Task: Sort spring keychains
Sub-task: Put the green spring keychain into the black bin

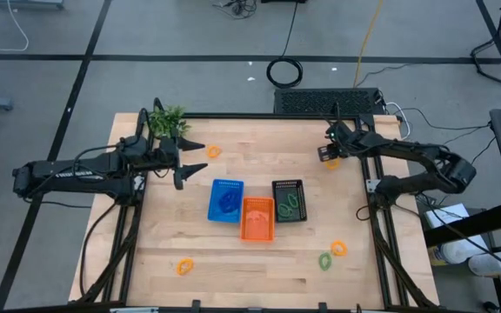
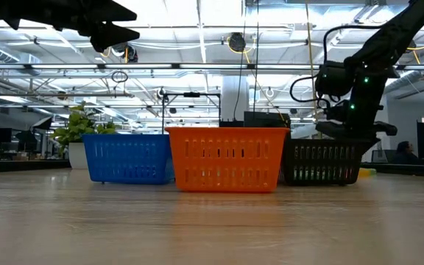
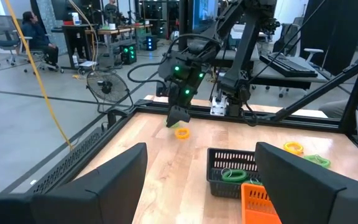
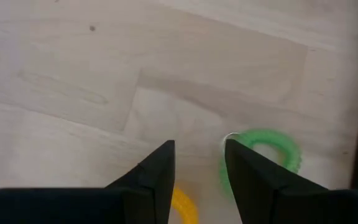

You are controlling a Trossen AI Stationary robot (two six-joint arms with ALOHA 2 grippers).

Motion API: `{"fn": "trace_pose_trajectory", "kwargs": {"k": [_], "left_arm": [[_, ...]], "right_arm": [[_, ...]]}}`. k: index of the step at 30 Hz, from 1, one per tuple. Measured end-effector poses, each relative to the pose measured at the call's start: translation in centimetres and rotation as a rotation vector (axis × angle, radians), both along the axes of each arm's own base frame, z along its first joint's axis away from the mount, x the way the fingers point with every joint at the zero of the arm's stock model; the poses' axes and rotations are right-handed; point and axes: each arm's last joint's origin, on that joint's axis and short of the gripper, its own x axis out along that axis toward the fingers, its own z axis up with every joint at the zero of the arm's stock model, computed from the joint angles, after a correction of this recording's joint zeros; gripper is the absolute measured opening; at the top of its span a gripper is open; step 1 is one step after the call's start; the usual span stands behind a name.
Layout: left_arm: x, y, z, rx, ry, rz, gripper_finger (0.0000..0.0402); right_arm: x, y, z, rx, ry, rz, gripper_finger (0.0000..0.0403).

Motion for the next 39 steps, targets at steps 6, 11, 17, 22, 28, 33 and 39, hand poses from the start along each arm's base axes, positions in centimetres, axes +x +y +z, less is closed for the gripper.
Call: {"fn": "trace_pose_trajectory", "kwargs": {"k": [6,11,17,22,28,33,39], "left_arm": [[0.0,0.0,0.0,0.000,0.000,0.000,0.0308],[0.0,0.0,0.0,0.000,0.000,0.000,0.0308],[0.0,0.0,0.0,0.000,0.000,0.000,0.0308],[0.0,0.0,0.0,0.000,0.000,0.000,0.0308],[0.0,0.0,0.0,0.000,0.000,0.000,0.0308],[0.0,0.0,0.0,0.000,0.000,0.000,0.0308],[0.0,0.0,0.0,0.000,0.000,0.000,0.0308]], "right_arm": [[-0.9,0.2,-0.5,0.025,0.118,-0.037,0.0129],[-0.9,0.2,-0.9,0.078,0.111,-0.035,0.0129],[-0.7,0.0,-1.4,0.092,0.119,-0.024,0.0129],[-0.6,-0.3,-1.9,0.106,0.140,-0.026,0.0129],[-0.5,-0.3,-2.3,0.120,0.151,-0.024,0.0124],[-0.5,-0.3,-2.3,0.131,0.137,-0.018,0.0083],[-0.5,-0.3,-2.4,0.138,0.140,0.004,0.0023]]}}
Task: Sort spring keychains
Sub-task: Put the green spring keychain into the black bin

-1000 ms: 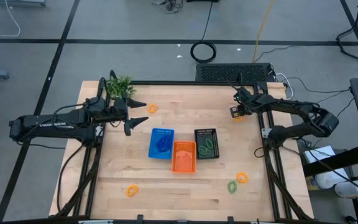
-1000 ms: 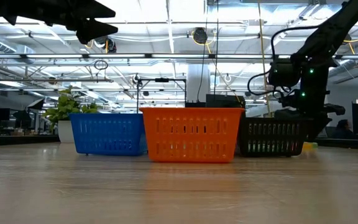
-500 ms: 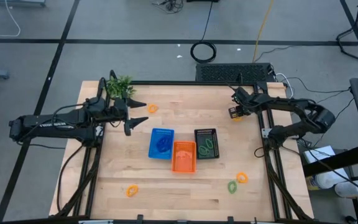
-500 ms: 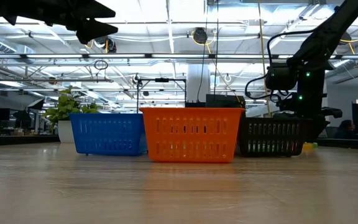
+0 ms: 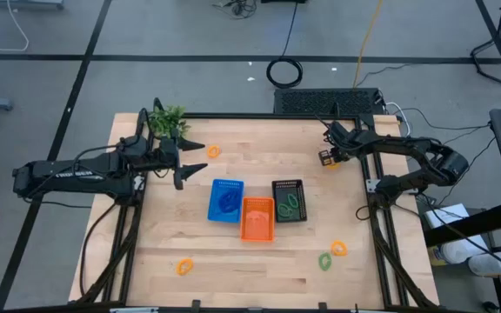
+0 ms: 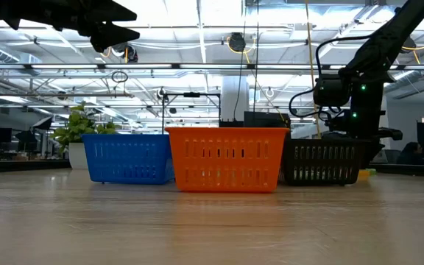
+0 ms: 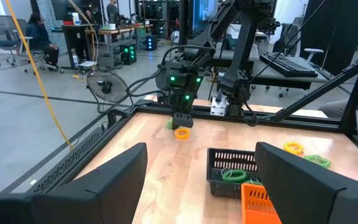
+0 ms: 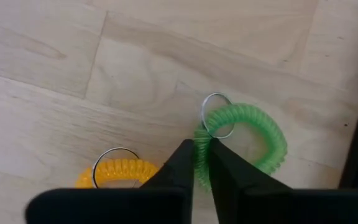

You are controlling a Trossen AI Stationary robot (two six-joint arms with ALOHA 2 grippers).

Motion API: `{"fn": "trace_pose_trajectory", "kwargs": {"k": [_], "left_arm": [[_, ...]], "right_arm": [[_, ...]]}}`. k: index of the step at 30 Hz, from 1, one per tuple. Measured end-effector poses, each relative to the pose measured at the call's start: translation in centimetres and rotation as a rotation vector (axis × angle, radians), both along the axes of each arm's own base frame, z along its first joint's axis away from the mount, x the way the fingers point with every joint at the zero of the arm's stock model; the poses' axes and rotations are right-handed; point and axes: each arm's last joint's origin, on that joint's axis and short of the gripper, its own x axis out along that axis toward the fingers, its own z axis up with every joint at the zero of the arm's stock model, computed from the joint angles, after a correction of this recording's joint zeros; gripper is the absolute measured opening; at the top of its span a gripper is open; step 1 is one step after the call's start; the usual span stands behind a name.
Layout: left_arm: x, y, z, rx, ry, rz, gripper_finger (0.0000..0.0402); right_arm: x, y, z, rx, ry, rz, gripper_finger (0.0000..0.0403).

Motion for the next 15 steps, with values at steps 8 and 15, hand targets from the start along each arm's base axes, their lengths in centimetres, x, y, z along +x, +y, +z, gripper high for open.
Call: {"fn": "trace_pose_trajectory", "kwargs": {"k": [8,15], "left_arm": [[0.00,0.00,0.00,0.000,0.000,0.000,0.0308],[0.00,0.00,0.00,0.000,0.000,0.000,0.0308]], "right_arm": [[-0.02,0.02,-0.04,0.002,0.010,0.025,0.0010],[-0.02,0.03,-0.06,0.002,0.011,0.026,0.0008]]}}
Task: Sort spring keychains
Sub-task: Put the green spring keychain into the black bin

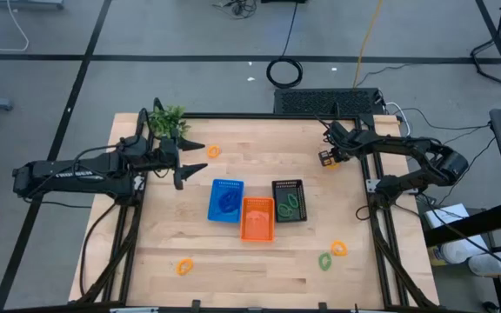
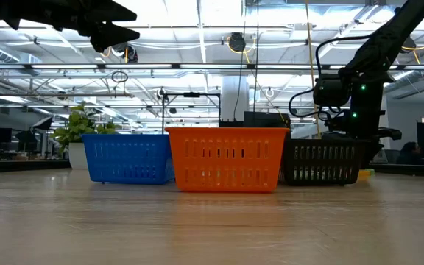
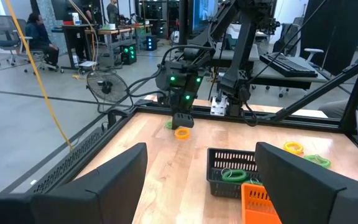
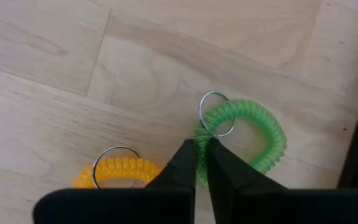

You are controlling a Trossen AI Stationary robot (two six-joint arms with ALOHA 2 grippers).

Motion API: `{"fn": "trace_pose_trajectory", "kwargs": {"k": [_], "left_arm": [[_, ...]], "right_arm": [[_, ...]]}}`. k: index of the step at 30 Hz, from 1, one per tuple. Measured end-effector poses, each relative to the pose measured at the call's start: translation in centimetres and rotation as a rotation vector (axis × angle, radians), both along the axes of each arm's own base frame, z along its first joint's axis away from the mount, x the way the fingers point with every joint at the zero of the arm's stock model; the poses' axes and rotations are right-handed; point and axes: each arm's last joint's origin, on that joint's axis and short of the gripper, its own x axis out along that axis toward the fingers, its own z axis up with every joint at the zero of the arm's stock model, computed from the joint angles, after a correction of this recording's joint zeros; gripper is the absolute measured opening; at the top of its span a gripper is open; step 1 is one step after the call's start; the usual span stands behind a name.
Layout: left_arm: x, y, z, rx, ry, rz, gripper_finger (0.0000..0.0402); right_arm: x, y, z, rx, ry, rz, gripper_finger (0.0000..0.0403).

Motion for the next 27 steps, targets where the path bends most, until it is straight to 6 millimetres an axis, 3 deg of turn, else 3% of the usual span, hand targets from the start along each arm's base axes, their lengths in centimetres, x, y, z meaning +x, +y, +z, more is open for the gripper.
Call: {"fn": "trace_pose_trajectory", "kwargs": {"k": [27], "left_arm": [[0.00,-0.01,0.00,0.000,0.000,0.000,0.0308]], "right_arm": [[0.76,-0.87,0.24,-0.100,-0.072,0.021,0.0006]]}}
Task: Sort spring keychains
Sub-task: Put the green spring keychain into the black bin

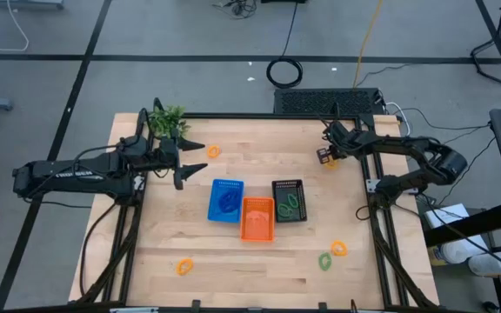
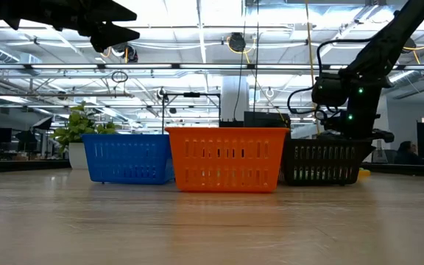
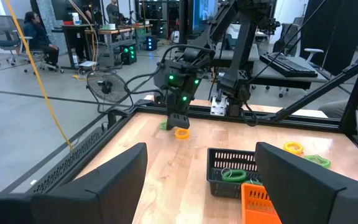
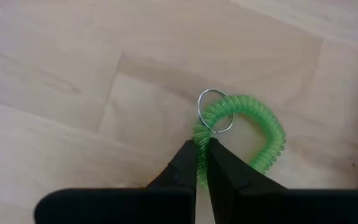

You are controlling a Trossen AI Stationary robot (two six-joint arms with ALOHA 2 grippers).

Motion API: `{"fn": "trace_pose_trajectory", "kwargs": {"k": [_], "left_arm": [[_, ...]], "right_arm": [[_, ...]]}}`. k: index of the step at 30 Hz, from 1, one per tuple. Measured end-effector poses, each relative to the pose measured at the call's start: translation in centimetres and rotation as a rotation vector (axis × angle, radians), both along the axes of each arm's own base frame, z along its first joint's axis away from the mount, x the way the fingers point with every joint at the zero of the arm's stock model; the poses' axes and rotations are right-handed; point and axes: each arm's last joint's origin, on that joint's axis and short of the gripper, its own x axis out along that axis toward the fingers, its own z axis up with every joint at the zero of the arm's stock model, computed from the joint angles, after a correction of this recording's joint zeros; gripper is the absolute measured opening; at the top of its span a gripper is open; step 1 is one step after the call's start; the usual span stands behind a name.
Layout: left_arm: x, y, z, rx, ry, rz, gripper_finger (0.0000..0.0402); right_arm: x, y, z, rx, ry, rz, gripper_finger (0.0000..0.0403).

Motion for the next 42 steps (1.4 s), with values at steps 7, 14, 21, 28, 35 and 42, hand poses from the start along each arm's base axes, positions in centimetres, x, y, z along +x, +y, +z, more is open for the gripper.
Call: {"fn": "trace_pose_trajectory", "kwargs": {"k": [7,14,21,28,35,42], "left_arm": [[0.0,0.0,0.0,0.000,0.000,0.000,0.0308],[0.0,0.0,0.0,0.000,0.000,0.000,0.0308],[0.0,0.0,0.0,0.000,0.000,0.000,0.0308],[0.0,0.0,0.0,0.000,0.000,0.000,0.0308],[0.0,0.0,0.0,0.000,0.000,0.000,0.0308],[0.0,0.0,0.0,0.000,0.000,0.000,0.0308]], "right_arm": [[0.6,-0.6,0.3,-0.056,-0.066,0.018,0.0006],[0.6,-0.5,-0.7,-0.156,-0.159,0.033,0.0006],[0.1,0.2,-1.8,-0.218,-0.206,0.036,0.0006],[0.7,0.2,-1.5,-0.223,-0.313,0.087,0.0006],[1.5,-0.3,-0.6,-0.267,-0.452,0.145,0.0006],[2.5,-0.3,0.4,-0.285,-0.606,0.276,0.0006]]}}
